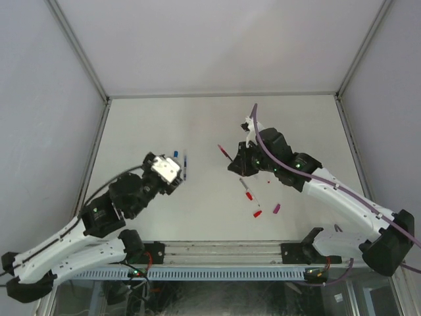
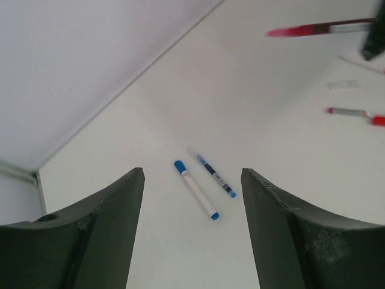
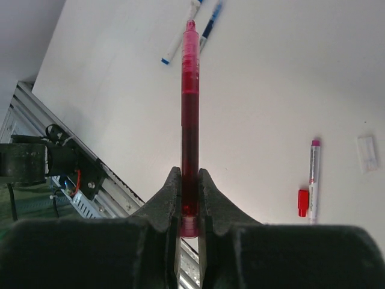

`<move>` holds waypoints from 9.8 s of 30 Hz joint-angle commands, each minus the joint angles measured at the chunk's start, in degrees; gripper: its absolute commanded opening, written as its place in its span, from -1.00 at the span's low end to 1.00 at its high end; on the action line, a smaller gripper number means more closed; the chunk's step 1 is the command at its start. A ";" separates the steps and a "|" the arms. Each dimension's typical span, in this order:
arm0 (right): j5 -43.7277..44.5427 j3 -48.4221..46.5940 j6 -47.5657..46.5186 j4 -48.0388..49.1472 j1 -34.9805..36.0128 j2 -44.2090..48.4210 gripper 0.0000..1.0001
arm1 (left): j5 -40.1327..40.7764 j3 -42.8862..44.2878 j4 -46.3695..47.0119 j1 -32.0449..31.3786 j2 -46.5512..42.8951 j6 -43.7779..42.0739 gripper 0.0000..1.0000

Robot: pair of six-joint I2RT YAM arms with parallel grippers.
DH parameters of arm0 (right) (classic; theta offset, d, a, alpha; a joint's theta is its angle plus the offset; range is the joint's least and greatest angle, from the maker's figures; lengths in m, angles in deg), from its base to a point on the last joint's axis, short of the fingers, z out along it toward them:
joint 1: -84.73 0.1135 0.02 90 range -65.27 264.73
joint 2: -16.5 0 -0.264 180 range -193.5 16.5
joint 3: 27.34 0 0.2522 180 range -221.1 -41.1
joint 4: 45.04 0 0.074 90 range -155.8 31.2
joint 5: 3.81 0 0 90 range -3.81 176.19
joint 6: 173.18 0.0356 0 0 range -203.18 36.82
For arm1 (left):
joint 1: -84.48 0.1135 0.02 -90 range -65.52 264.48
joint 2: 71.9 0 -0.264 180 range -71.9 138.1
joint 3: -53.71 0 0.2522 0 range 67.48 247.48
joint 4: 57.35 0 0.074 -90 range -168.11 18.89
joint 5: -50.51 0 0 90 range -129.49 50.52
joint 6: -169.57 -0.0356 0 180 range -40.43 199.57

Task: Insert the pens into the pen caps
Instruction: Adjust the pen, then insert the pen cap onto the pen.

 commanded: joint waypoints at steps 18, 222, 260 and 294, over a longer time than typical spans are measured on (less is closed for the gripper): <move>10.06 4.05 3.62 11.99 5.24 8.17 -1.00 | -28.86 7.69 1.88 33.09 4.25 41.01 0.59; 22.37 12.36 3.06 6.00 -1.12 15.48 0.14 | -23.85 14.24 -11.89 36.25 16.83 44.71 -1.00; 14.06 7.42 -0.86 -10.59 -13.90 -7.71 0.04 | -32.04 8.21 -10.00 40.03 15.90 35.65 -1.00; 6.05 -12.34 -24.28 -9.16 -15.78 -35.45 -0.16 | -39.94 6.03 -7.76 40.04 14.96 33.67 -1.00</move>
